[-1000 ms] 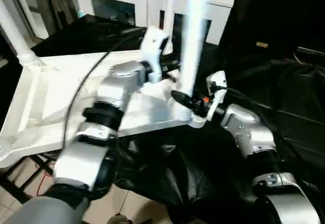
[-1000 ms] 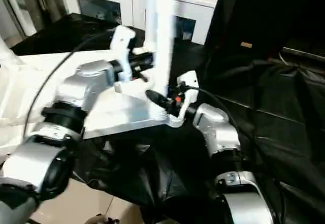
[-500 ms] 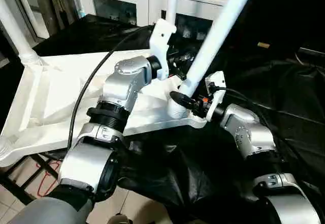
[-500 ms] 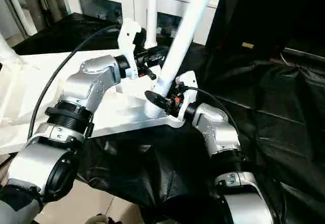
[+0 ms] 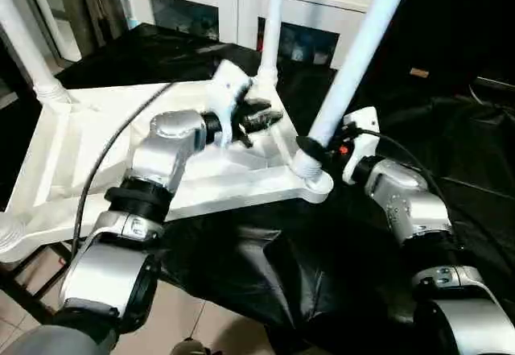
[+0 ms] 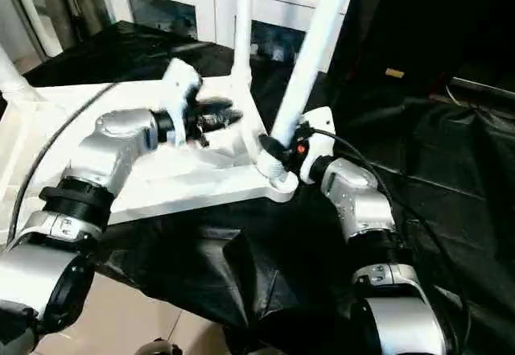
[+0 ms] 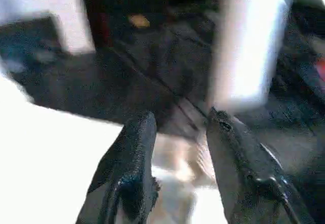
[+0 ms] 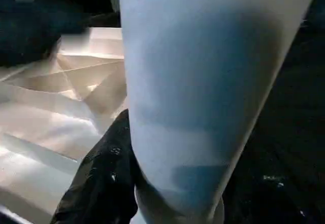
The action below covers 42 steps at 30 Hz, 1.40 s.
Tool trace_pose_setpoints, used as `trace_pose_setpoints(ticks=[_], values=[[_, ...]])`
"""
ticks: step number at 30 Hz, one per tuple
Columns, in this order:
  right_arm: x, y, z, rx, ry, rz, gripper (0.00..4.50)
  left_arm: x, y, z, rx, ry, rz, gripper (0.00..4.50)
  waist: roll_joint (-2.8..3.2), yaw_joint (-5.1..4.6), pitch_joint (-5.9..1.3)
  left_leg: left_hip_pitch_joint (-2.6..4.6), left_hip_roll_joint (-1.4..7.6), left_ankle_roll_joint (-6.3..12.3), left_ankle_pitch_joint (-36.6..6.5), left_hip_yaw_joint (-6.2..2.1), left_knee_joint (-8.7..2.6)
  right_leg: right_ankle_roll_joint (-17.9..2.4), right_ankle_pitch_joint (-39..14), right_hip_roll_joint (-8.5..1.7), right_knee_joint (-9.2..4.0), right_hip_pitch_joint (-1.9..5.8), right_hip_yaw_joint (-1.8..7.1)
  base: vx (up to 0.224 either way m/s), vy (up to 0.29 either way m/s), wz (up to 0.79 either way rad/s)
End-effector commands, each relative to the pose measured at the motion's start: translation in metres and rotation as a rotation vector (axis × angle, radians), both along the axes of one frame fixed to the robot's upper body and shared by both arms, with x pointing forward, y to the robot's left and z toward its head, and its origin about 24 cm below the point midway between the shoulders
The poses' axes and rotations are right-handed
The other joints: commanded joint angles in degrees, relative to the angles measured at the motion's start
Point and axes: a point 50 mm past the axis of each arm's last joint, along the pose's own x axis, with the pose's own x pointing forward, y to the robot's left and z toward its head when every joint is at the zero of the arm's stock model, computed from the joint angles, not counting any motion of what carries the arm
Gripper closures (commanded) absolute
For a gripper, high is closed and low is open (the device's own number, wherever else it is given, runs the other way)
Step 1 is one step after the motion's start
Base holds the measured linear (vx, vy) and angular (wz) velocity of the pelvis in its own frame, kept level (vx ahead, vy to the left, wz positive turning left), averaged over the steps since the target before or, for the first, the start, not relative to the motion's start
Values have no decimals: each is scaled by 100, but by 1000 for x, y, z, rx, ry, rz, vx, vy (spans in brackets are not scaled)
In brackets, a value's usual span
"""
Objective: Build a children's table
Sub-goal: Insert table leg to table base
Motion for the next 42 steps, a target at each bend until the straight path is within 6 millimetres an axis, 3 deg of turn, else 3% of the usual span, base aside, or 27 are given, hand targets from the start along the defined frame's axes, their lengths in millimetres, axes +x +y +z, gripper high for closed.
trace_pose_setpoints(ticks=[1,3,4,10,14,19,21,24,26,29,31,35,42], values=[[3,-12,7,-7,-18,-45,264,-14,-10,-26,64,136,-101,262,51,-5,-440,75,102,181,-496,16,-275,-1371,323,-424,-280,405,271,0,0,0],[3,-13,8,-8,-18,-47,264,-15,-11,-28,65,150,-107,262,66,-8,-453,72,96,193,-482,19,-263,-1404,447,-421,-273,411,275,0,0,0],[3,-14,9,-14,-21,-49,264,-18,-12,-33,67,191,-126,233,65,-15,-457,66,96,201,-506,14,-263,-1411,446,-421,-278,417,270,0,0,0],[1,-16,11,-27,-24,-33,264,-17,-9,-47,166,158,-89,183,55,-51,-446,58,85,201,-609,3,-269,-1324,242,-416,-308,438,268,0,0,0],[1,-17,12,-40,-23,-19,264,-17,-4,-56,240,164,-76,180,65,-74,-462,55,83,267,-470,-2,-254,-1384,501,-409,-282,432,261,0,0,0],[1,-16,13,-45,-18,-12,264,-19,1,-63,270,211,-80,180,74,-72,-456,64,92,272,-516,2,-255,-1453,457,-418,-288,427,261,0,0,0],[1,-15,13,-48,-16,-5,264,-19,3,-65,280,212,-69,214,75,-73,-456,65,90,267,-538,2,-254,-1444,426,-415,-289,429,262,0,0,0],[0,-14,13,-48,-14,8,264,-19,6,-66,285,223,-74,218,64,-73,-454,61,96,256,-560,-5,-261,-1445,401,-422,-288,435,259,0,0,0],[0,-12,13,-47,-12,19,264,-20,9,-67,289,236,-80,257,71,-75,-452,62,94,254,-572,-3,-259,-1450,368,-422,-288,429,261,0,0,0],[0,-10,14,-48,-6,39,264,-20,12,-67,305,244,-81,261,71,-77,-449,65,94,240,-606,-1,-261,-1450,310,-423,-294,426,262,0,0,0],[0,-8,14,-49,-1,54,264,-21,15,-68,316,246,-81,300,59,-75,-448,64,95,240,-600,-2,-263,-1447,285,-425,-291,429,261,0,0,0],[-3,-4,13,-55,11,82,264,-22,18,-69,352,246,-96,306,64,-73,-434,72,103,209,-686,-4,-272,-1384,64,-431,-312,415,265,0,0,0],[-6,0,11,-57,27,120,264,-22,19,-70,381,244,-107,370,77,-81,-418,73,102,96,-863,-8,-281,-1321,-233,-436,-342,397,273,0,0,0]])
